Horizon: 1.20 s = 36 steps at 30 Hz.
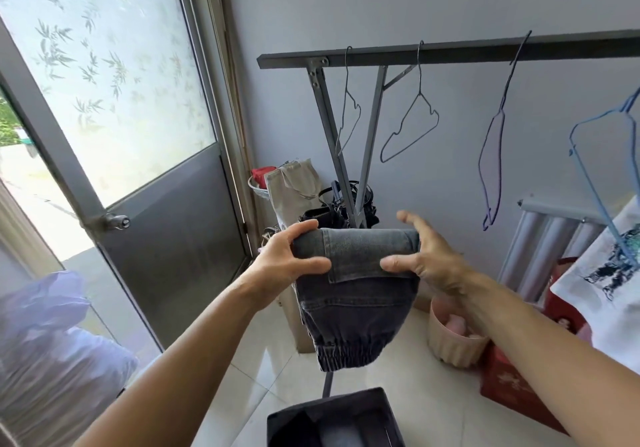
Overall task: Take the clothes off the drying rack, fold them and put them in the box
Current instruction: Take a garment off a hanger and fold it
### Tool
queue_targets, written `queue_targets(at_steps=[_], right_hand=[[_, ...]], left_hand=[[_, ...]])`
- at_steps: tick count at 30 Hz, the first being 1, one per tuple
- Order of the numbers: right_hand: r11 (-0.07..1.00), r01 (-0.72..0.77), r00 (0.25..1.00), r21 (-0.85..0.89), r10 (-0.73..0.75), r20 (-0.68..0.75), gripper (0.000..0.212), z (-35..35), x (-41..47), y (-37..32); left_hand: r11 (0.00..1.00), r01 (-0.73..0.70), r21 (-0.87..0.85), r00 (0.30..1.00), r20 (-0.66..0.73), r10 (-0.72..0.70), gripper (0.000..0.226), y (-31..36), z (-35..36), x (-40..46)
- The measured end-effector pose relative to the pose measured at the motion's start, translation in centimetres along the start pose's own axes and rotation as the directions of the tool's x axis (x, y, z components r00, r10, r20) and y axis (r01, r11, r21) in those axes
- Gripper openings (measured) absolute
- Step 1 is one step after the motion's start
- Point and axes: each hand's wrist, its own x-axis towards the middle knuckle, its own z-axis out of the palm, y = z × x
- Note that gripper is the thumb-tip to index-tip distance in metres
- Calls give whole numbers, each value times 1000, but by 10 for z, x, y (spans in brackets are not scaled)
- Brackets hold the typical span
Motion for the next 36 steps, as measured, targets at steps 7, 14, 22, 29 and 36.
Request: queue_targets(at_steps=[7, 14, 22, 29, 36], right_hand=[[750, 90, 995, -656, -90, 35, 11, -4, 8, -4], [529, 8, 980, -849, -174, -99, 34, -8, 9, -14], [683, 132, 954, -718, -285, -96, 44, 21, 2, 2], [867, 196, 965, -458, -86, 249, 88, 53, -13, 3], [859, -241, 970, 451, 215, 109, 24, 42, -1, 3]], left_hand=[[654, -145, 743, 989, 91, 116, 35, 5, -6, 10], [710, -173, 683, 978, 35, 205, 17, 4, -19, 14], [948, -40, 315, 987, -133, 86, 20, 8, 11, 14], [954, 129, -269, 963, -195, -185, 23, 23, 30, 13], [998, -9, -66, 968, 250, 25, 46, 29, 33, -8]])
